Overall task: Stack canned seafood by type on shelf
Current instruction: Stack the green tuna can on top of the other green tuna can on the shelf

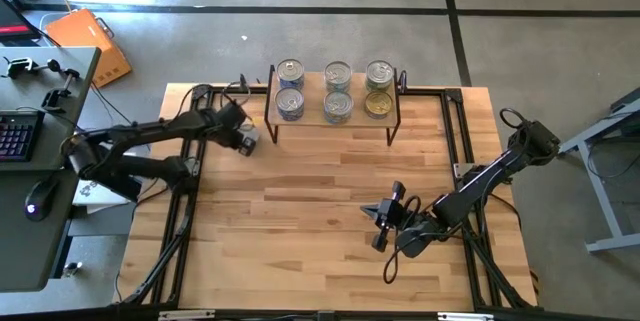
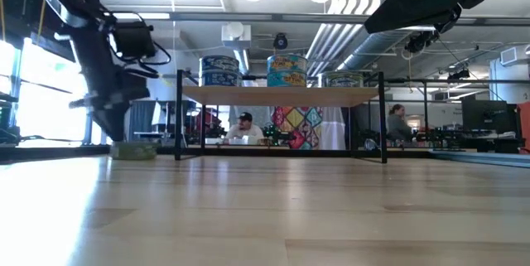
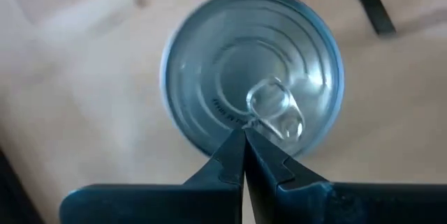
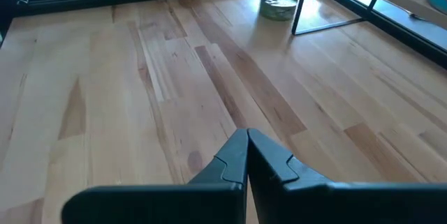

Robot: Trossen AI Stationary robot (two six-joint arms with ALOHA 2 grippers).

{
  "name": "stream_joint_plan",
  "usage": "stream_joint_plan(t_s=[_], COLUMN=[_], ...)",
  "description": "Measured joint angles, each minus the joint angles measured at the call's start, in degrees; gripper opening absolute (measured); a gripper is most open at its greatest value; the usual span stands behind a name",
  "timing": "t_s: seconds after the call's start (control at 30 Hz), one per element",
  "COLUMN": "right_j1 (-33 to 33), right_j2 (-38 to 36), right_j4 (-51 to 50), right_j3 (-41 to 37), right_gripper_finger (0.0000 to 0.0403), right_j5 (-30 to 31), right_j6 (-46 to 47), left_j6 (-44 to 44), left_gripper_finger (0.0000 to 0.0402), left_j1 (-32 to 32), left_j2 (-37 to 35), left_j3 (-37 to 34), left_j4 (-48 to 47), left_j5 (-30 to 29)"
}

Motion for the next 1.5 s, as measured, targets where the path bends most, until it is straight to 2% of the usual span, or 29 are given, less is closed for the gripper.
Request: stream_joint_plan(t_s=[0.13, 0.3, 0.4, 0.5, 0.63, 0.73, 0.8, 0.97, 1.1, 1.27, 1.37, 1.5], right_j1=[0.0, 0.0, 0.0, 0.0, 0.0, -0.1, -0.4, -1.3, -4.3, -12.5, -17.8, -25.1], right_j2=[0.0, 0.0, 0.0, 0.0, 0.0, 0.0, 0.0, 0.8, 5.3, 14.2, 20.0, 24.8], right_j4=[0.0, 0.0, 0.0, 0.0, 0.1, 0.1, 0.1, 2.4, 7.5, 16.0, 21.0, 29.8], right_j3=[0.0, 0.0, 0.0, 0.0, 0.0, 0.0, 0.0, 0.0, 0.0, 0.0, 0.0, 0.0], right_gripper_finger=[0.0, 0.0, 0.0, 0.0, 0.0, 0.0, 0.0, 0.0, 0.0, 0.0, 0.0, 0.0], right_j5=[0.0, 0.1, 0.5, 0.9, 0.9, 0.9, 0.9, 1.0, 0.5, -5.7, -11.3, -20.2], right_j6=[0.0, -0.2, -0.4, -0.7, -1.5, -1.5, -1.5, -1.6, -8.1, -10.7, -13.1, -18.7], left_j6=[-5.4, -10.9, -13.1, -13.4, -8.8, -3.1, 0.5, 7.8, 9.5, 0.2, -3.9, -10.5], left_gripper_finger=[0.0, 0.0, 0.0, 0.0, 0.0, 0.0, 0.0, 0.0, 0.0, 0.0, 0.0, 0.0], left_j1=[-7.5, -18.9, -25.6, -31.5, -37.5, -40.9, -42.7, -48.3, -52.8, -56.2, -58.8, -60.9], left_j2=[-0.8, 0.6, 2.0, 4.0, 8.1, 11.9, 14.6, 19.1, 22.2, 25.2, 26.8, 29.0], left_j3=[0.1, -1.6, -2.3, -2.5, -2.8, -2.6, -2.0, 5.1, 10.8, 12.8, 13.0, 13.0], left_j4=[-4.9, -1.3, 4.7, 14.2, 29.4, 41.0, 44.0, 38.7, 32.0, 30.5, 30.7, 27.6], left_j5=[-0.5, -1.0, -0.8, 2.0, 8.1, 8.5, 7.7, 2.6, -3.4, -4.5, -5.3, -9.3])
